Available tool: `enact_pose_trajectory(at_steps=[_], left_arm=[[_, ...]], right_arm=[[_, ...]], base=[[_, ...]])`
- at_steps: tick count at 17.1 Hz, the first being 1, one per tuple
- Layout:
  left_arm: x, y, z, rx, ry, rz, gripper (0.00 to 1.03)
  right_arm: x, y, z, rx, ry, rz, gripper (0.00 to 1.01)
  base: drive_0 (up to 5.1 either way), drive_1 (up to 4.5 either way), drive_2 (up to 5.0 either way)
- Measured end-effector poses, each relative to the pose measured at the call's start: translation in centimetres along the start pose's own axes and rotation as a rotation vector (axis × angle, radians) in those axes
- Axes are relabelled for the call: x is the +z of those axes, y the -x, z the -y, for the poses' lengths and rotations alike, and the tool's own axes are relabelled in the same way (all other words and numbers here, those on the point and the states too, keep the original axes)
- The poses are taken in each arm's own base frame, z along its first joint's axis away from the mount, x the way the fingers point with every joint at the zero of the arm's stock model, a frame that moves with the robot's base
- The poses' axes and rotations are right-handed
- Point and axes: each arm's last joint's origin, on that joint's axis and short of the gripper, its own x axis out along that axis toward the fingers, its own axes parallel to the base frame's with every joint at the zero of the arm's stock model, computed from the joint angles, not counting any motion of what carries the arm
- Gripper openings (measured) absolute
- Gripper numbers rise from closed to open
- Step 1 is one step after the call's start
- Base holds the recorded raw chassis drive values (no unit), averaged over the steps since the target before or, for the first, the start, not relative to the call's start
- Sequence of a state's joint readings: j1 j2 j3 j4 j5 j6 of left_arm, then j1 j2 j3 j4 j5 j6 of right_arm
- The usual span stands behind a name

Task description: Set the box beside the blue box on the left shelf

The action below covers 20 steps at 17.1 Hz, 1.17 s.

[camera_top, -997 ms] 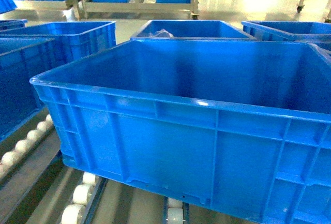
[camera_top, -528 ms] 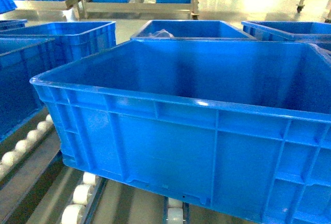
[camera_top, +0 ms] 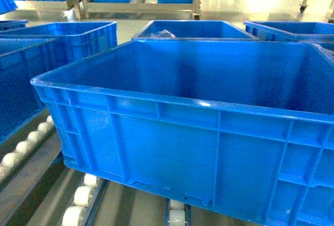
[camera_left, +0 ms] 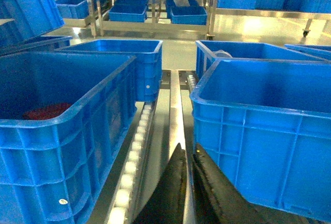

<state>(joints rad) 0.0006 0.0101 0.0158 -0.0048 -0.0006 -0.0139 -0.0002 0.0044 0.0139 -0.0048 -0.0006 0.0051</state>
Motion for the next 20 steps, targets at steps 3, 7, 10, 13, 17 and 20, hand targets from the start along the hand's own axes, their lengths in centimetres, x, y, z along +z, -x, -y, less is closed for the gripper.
enact_pose_trajectory(at_steps=[3,7,10,13,17,20], left_arm=[[0.00,0.00,0.00,0.000,0.000,0.000,0.44],[0.00,0.00,0.00,0.000,0.000,0.000,0.96],[0.00,0.00,0.00,0.000,-0.002,0.000,0.98],[0.00,0.00,0.00,0.000,-0.003,0.000,0.98],[0.00,0.00,0.00,0.000,-0.003,0.000,0.98],[0.00,0.00,0.00,0.000,-0.003,0.000,0.98]], right_arm=[[0.00,0.00,0.00,0.000,0.000,0.000,0.41],[0.00,0.00,0.00,0.000,0.000,0.000,0.94],[0.00,0.00,0.00,0.000,0.000,0.000,0.98],[0.00,0.00,0.00,0.000,0.000,0.000,0.98],[0.00,0.00,0.00,0.000,0.000,0.000,0.98],[0.00,0.00,0.00,0.000,0.000,0.000,0.98]], base=[[0.0,0.00,0.0],[0.0,0.00,0.0],[0.0,0.00,0.0],[0.0,0.00,0.0],[0.0,0.00,0.0],[0.0,0.00,0.0]])
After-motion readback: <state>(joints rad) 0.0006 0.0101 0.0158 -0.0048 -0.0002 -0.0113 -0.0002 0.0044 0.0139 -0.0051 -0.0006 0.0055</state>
